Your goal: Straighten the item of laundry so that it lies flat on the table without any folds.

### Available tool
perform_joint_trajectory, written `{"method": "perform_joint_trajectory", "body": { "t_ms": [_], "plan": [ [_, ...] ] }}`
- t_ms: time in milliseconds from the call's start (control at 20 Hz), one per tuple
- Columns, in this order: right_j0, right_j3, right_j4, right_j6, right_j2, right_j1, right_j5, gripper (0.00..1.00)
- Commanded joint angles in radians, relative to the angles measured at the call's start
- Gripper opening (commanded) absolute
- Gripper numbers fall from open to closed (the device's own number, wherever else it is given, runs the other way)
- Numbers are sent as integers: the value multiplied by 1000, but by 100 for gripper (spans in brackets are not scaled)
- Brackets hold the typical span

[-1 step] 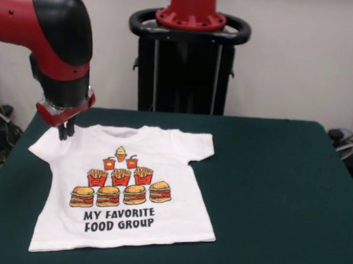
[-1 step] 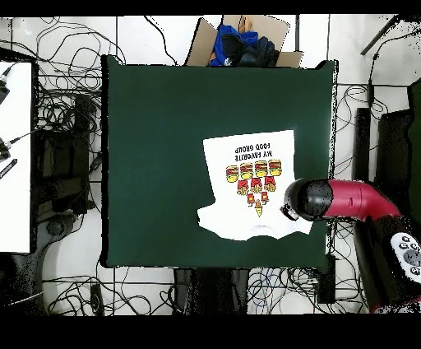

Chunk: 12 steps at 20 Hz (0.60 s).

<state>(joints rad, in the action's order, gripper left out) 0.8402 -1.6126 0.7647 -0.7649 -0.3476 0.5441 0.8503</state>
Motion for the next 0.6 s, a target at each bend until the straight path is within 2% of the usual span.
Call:
{"method": "perform_joint_trajectory", "body": {
  "t_ms": [50, 600],
  "plan": [
    [-57, 102, 100, -101, 61, -64, -44, 0],
    [-114, 185, 160, -129, 123, -131, -20, 0]
  ]
}}
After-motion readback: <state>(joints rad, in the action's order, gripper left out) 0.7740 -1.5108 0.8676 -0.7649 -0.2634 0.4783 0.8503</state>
